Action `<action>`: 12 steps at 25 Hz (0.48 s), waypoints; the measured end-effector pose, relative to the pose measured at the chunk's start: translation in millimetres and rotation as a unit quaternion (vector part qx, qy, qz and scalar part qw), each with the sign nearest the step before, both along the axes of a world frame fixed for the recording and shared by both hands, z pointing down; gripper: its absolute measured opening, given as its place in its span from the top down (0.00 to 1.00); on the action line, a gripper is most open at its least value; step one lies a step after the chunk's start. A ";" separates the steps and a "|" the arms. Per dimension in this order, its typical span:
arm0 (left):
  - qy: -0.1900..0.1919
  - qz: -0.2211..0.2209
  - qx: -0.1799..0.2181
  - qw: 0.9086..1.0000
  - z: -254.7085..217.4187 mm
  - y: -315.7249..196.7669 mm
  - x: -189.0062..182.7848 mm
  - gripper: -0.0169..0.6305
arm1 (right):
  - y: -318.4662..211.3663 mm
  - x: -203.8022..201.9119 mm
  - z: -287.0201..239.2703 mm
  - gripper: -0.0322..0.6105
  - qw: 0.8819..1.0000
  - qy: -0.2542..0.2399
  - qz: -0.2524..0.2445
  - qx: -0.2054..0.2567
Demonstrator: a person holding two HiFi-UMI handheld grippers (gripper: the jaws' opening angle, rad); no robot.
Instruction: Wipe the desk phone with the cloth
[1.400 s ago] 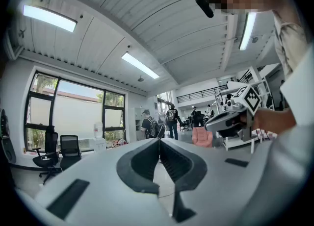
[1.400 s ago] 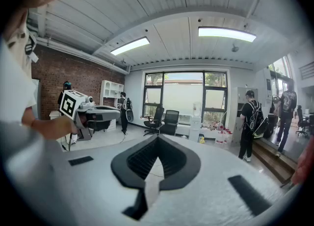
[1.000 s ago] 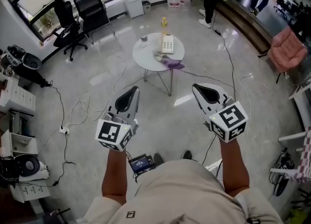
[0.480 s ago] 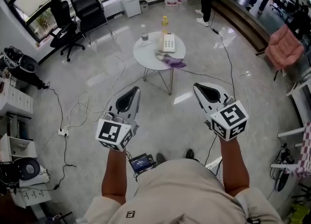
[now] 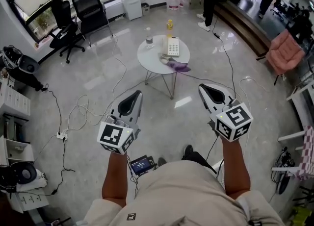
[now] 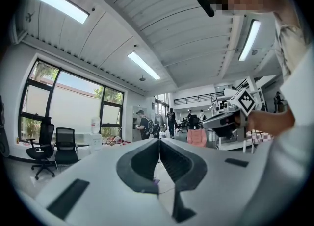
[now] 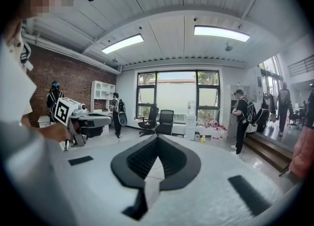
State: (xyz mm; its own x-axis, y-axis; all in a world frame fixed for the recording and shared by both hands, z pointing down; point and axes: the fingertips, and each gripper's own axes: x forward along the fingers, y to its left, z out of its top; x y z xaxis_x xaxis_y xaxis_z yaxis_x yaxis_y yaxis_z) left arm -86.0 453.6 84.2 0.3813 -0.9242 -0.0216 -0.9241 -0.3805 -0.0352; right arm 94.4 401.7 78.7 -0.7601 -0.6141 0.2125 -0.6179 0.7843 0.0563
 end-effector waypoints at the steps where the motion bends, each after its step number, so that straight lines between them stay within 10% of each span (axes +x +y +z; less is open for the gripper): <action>1: 0.001 0.000 -0.002 1.000 0.8 -1.2 -0.7 0.96 | -2.3 -1.0 0.0 0.96 1.000 0.001 0.000 -0.001; 12: -0.009 -0.022 -0.028 0.999 17.9 -52.7 -12.3 0.96 | -76.7 -10.3 15.2 0.96 1.000 -0.015 -0.014 -0.018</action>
State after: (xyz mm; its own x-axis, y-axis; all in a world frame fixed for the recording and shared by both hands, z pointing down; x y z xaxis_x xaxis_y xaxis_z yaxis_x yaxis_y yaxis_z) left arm -98.3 400.9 102.1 0.3403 -0.9396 0.0367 -0.9394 -0.3414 -0.0319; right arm 84.1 325.0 93.8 -0.7836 -0.5848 0.2099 -0.5963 0.8027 0.0099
